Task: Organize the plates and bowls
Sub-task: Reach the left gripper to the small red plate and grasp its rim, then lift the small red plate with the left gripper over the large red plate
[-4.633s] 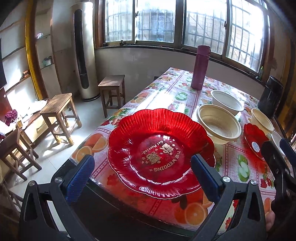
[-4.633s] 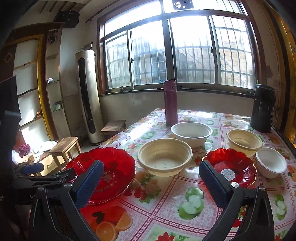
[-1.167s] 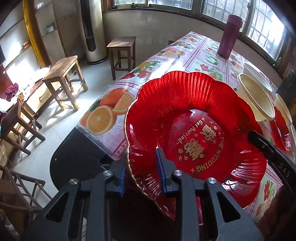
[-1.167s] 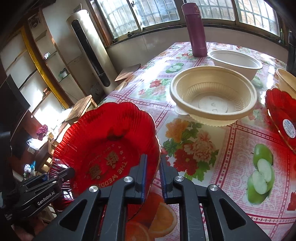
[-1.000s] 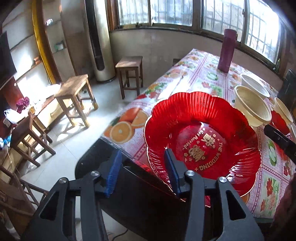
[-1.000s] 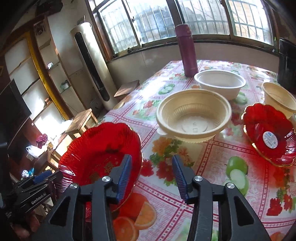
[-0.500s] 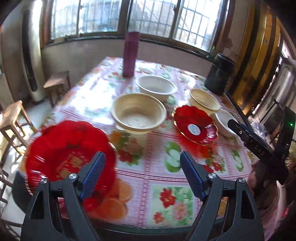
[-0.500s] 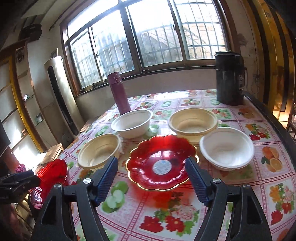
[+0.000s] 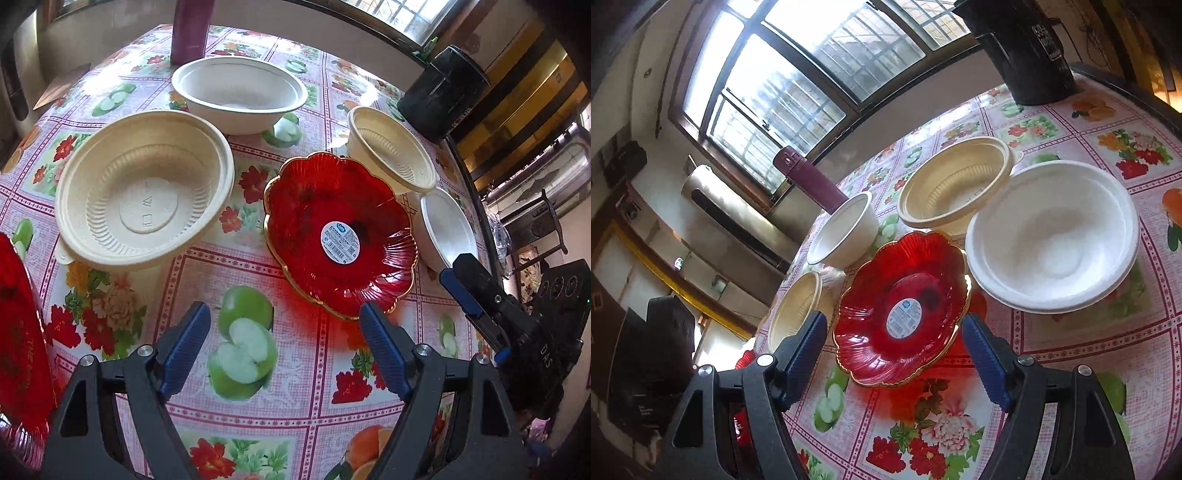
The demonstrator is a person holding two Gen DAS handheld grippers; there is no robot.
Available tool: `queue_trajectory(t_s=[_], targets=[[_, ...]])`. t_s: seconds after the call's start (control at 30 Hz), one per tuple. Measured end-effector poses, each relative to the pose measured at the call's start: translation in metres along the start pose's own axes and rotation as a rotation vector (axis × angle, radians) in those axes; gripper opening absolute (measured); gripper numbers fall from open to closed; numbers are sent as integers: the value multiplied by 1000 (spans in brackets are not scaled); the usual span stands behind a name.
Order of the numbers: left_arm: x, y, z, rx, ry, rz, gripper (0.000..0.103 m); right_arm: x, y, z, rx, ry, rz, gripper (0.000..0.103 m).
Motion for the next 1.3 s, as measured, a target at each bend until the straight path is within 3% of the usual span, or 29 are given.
queue_trajectory(t_s=[0.27,0.63,0.7,0.87,1.17,1.3], targets=[[31,-3,-32,-27,94,55,82,12,-20,-29,45,60,-137,78],[41,9,-40,-72,111,111,80,14,-38,-32,53,83,-214,78],[42,11,-42,-83,115,117,66,14,-38,-32,43,80,-212,78],[43,8,-45,-72,114,91,49,14,-38,-36,21,88,-207,76],[47,6,-43,-29,74,63,28,12,-41,-46,-37,120,-205,52],[46,9,-48,-9,76,57,15,12,-42,-48,-71,120,-189,28]])
Point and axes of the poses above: each gripper's, at about its wrist camera, not at the fingertips, and z roughly against the way its jaws point, y to its left, x to its top, the point moved 2 cm from there along -z, roughly the way its jaws point, and after that the axes turned 3 degrees about y, right-handed, at the moved point
